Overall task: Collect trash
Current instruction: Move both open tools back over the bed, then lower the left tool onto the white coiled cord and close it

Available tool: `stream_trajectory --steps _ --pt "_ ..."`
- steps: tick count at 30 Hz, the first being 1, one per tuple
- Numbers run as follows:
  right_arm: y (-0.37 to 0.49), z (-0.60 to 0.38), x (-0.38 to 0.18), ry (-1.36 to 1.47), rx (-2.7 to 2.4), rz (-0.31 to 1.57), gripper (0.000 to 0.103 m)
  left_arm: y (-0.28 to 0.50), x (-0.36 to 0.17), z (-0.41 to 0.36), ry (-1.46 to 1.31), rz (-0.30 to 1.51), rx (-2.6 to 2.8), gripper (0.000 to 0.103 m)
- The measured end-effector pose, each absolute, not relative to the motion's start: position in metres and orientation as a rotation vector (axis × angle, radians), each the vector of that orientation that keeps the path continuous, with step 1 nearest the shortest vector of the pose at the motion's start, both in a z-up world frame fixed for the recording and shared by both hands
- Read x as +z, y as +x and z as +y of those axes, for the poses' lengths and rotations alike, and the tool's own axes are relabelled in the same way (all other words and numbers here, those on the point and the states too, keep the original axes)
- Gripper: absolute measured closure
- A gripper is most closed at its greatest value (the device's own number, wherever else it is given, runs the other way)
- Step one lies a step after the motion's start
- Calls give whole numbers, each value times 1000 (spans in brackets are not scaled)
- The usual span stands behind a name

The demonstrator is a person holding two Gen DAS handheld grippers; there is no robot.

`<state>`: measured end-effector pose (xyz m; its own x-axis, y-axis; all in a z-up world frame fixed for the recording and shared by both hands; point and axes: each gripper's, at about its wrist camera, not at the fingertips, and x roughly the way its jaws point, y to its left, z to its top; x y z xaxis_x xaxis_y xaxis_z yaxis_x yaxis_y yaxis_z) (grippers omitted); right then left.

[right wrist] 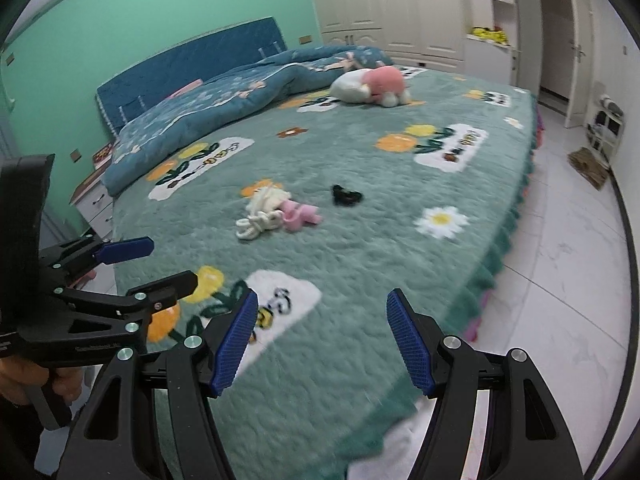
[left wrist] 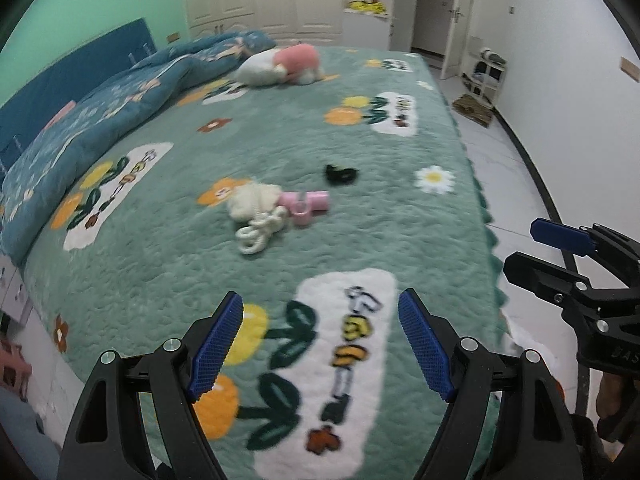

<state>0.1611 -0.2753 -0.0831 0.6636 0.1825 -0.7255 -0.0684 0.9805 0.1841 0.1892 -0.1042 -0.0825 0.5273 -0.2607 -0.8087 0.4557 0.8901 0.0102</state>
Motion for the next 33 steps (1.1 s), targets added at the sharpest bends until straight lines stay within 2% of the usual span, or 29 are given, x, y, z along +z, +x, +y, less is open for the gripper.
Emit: stream_trajectory --steps 22,26,30,32,33 --pt "274 -251 -132 144 219 909 36 319 -154 -98 189 1051 -470 23" --pt "283 -248 -139 147 224 920 36 334 -167 -98 207 1070 -481 34" --pt "289 -245 -147 145 225 934 36 342 -178 -99 222 1085 -491 41" --pt "291 -246 -151 148 225 938 36 344 -183 -100 213 1095 -508 50" --pt "293 -246 -152 149 224 939 36 345 -184 -100 209 1097 -510 50"
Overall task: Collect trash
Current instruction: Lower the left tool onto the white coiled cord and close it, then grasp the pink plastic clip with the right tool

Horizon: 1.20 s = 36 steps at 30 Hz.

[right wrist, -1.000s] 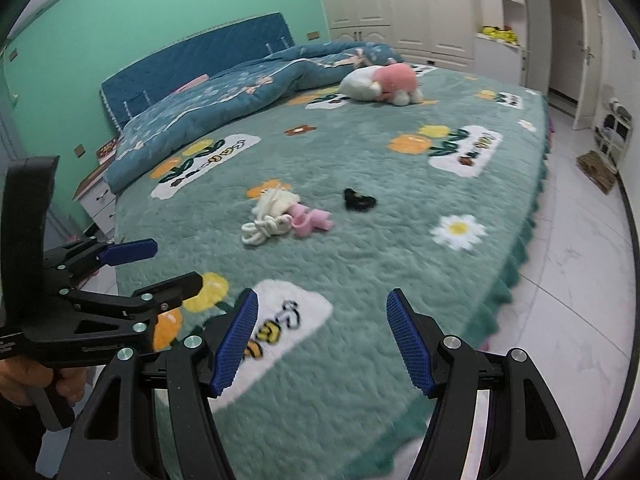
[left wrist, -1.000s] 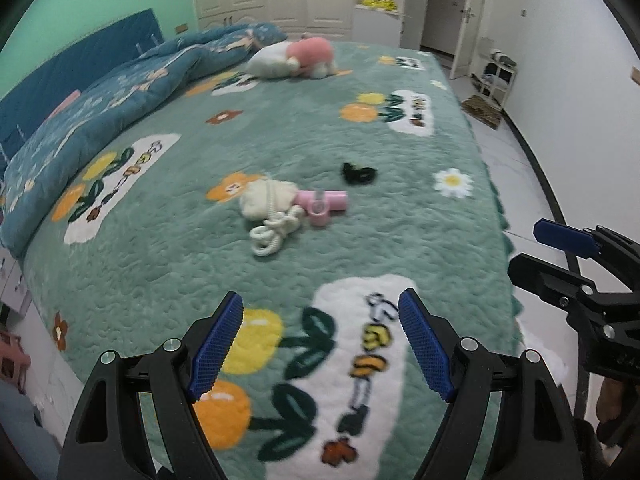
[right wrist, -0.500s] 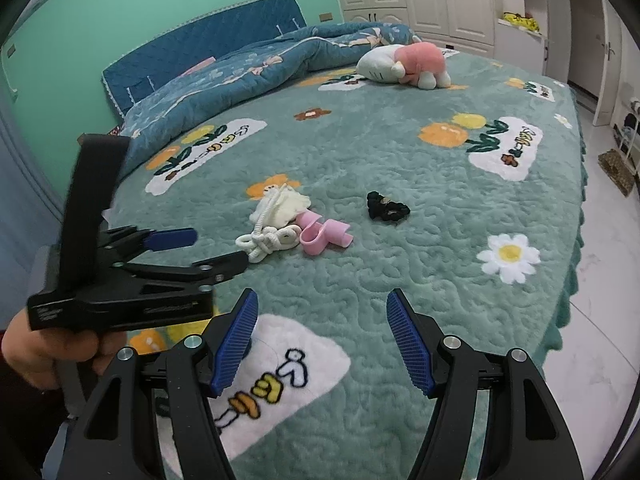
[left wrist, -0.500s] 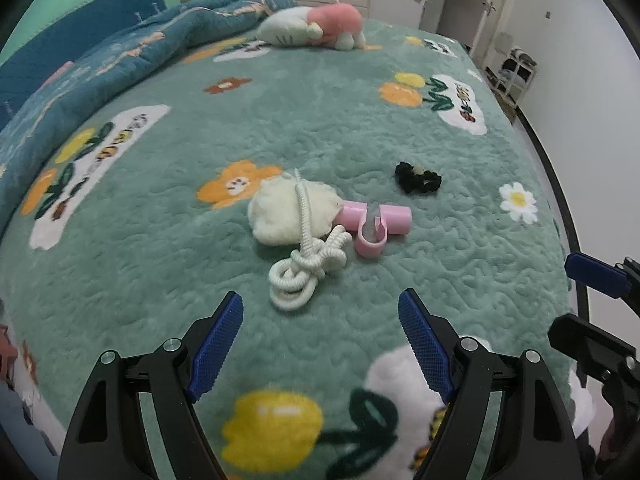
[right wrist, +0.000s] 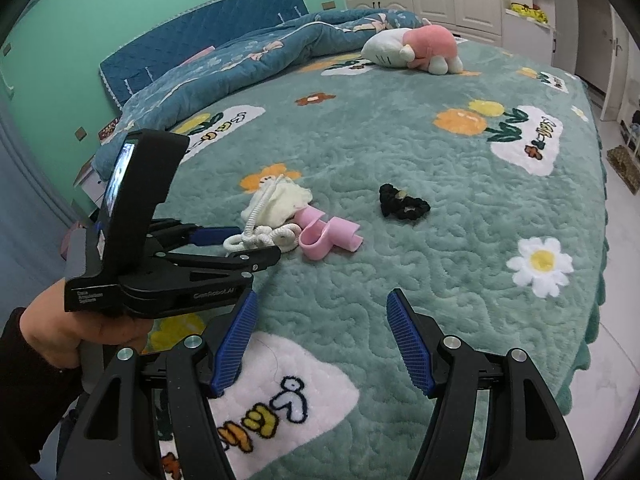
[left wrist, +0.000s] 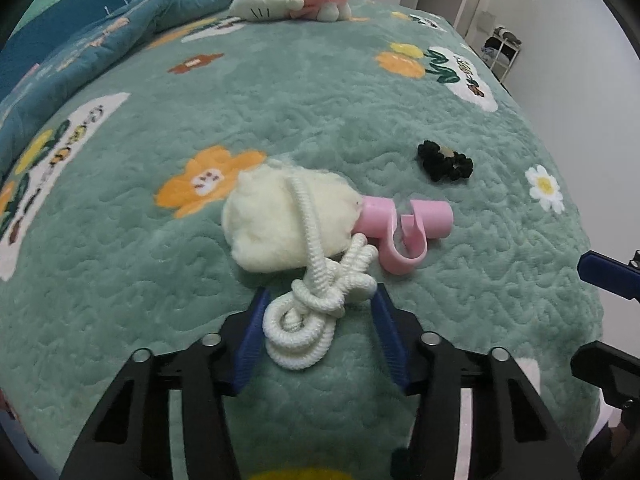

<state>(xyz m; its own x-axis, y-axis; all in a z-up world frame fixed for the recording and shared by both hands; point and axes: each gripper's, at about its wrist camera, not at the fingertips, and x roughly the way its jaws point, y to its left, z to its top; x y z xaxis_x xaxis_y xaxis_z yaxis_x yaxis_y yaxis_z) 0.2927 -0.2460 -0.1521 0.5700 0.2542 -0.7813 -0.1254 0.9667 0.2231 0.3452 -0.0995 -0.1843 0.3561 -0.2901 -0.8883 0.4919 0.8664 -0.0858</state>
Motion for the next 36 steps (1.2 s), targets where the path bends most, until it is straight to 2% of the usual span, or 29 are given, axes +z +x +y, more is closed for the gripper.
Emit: stream_trajectory --steps 3,6,7,24,36 --pt "295 -246 -155 148 223 943 36 347 -186 -100 201 1088 -507 55" --pt "296 -246 -158 148 224 945 36 348 -185 -98 181 1086 -507 66" --pt "297 -246 -158 148 226 946 36 347 -183 -96 174 1087 -507 73" --pt "325 -224 -163 32 313 930 36 303 -149 -57 164 1051 -419 75" --pt "383 -213 -197 -110 347 993 36 312 -162 -59 128 1074 -429 75"
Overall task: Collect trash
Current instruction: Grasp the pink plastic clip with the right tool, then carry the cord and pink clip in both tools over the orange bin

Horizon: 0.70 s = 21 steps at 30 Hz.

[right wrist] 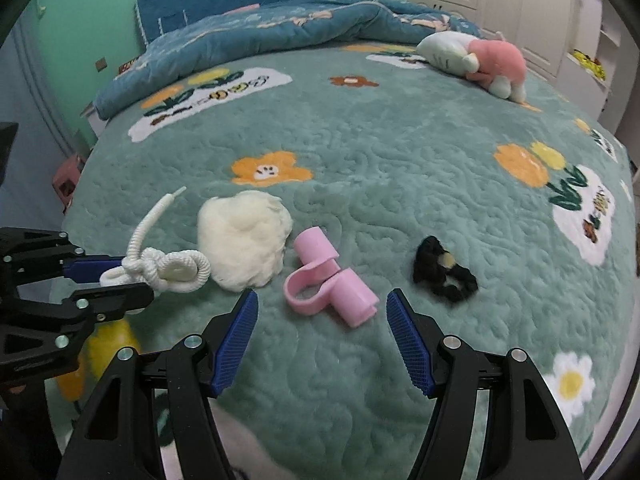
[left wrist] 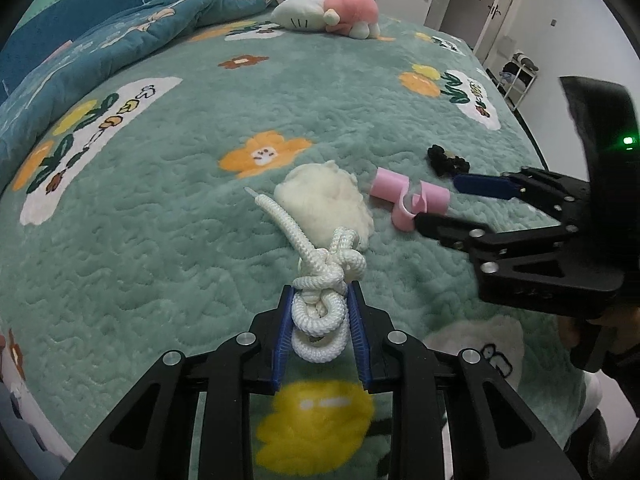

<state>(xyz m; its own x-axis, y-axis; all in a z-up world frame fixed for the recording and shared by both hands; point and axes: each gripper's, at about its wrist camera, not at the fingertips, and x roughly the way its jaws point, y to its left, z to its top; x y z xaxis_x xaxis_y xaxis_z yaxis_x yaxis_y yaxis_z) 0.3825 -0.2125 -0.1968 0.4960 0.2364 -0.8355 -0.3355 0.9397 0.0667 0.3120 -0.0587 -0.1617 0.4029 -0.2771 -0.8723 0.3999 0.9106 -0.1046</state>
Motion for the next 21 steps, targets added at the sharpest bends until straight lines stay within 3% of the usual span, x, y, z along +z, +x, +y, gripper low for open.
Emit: stream_trajectory --steps 2,5,21 --pt "389 -212 -203 -119 347 1009 37 315 -163 -60 131 1077 -431 75" --pt "396 -210 -214 -108 369 1040 49 316 -164 -57 118 1080 -427 75" --pt "340 -220 -175 -30 360 979 50 287 -138 -61 129 1052 -433 75"
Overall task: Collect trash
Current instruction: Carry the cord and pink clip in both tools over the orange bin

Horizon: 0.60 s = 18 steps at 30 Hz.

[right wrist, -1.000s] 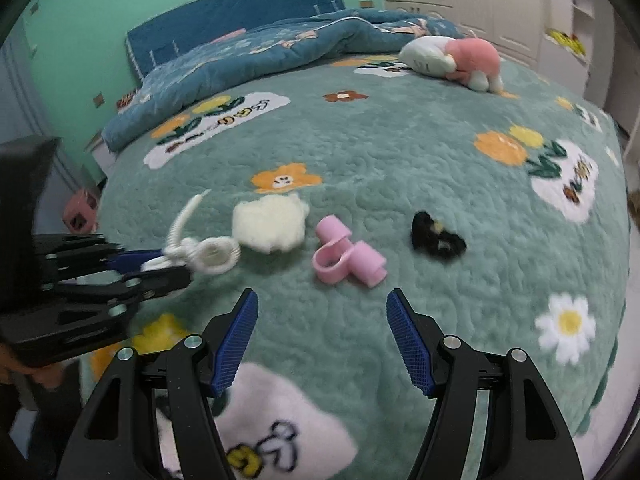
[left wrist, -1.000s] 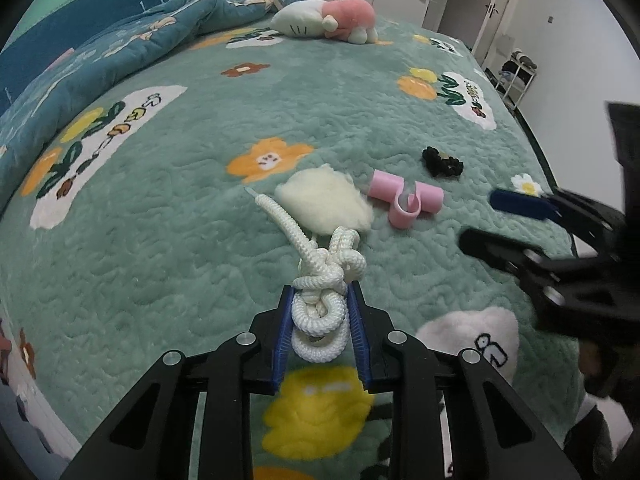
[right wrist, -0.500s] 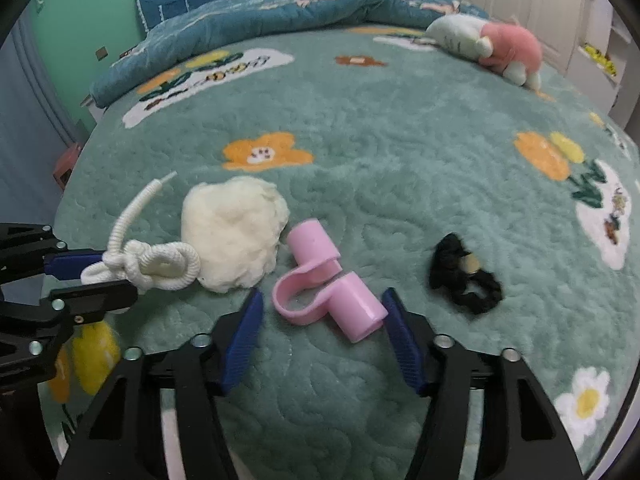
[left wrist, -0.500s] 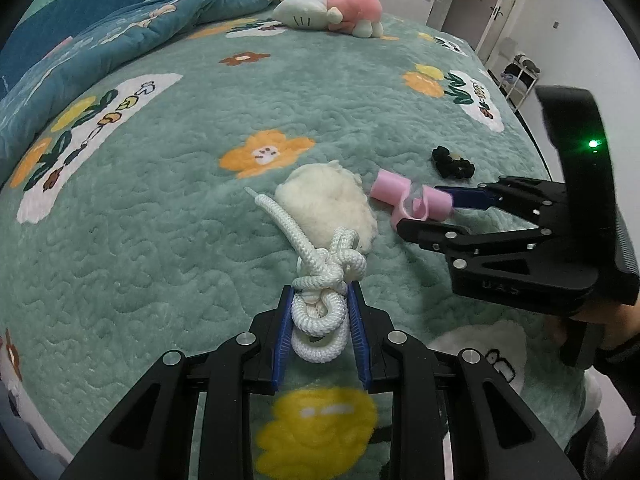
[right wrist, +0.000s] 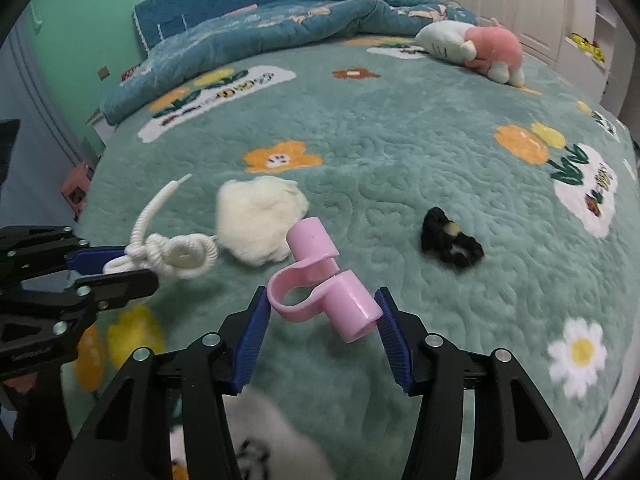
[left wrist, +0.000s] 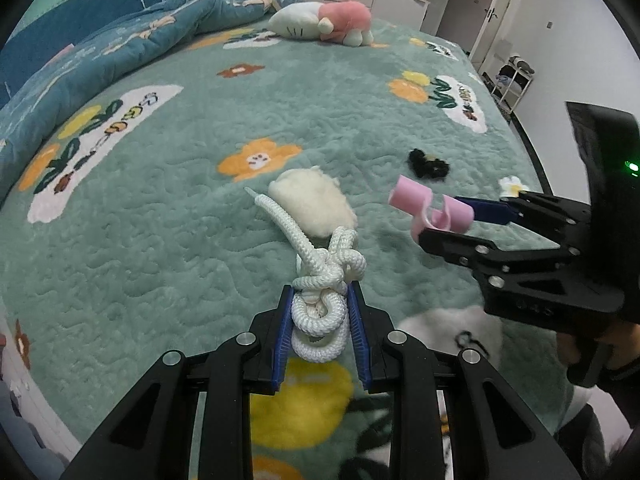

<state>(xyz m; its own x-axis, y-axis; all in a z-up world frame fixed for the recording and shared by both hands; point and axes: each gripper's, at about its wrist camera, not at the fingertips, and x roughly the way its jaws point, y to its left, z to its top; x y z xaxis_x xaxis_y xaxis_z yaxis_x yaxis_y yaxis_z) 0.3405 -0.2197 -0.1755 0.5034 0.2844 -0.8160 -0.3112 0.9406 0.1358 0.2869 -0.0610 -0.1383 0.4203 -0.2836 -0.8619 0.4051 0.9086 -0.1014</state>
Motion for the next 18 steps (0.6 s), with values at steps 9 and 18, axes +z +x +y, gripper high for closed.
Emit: stream_trajectory --steps 9,18 --pt "254 -231 -111 53 359 888 50 228 -94 -72 162 987 -463 75" --pt "153 -262 -71 105 288 815 50 161 -65 -112 226 924 -571 75"
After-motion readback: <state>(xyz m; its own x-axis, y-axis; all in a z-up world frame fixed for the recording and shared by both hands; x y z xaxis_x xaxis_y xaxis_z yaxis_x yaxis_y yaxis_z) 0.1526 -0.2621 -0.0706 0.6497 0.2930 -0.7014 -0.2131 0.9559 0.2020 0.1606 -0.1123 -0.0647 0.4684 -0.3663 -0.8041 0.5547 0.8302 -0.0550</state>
